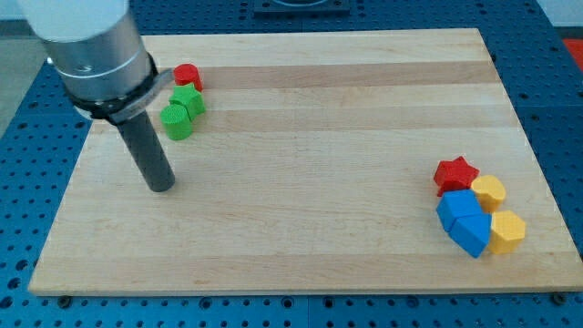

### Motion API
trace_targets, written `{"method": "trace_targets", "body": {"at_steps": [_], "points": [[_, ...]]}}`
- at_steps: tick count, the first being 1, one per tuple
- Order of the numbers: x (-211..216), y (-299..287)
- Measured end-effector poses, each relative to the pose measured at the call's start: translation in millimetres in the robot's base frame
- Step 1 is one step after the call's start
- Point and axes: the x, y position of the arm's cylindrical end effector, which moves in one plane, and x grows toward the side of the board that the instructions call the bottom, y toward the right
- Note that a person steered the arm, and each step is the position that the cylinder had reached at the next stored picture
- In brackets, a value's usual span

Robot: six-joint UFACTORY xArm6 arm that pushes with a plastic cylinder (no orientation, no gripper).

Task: Slide green circle towards top left

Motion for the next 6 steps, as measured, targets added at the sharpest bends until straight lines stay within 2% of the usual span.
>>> {"method": "trace_targets", "body": {"at_steps": [1,3,5,6], "points": [[-28.5,0.0],[-149.7,19.7],[-166.3,-2.0],[-197.6,-42.5]]}}
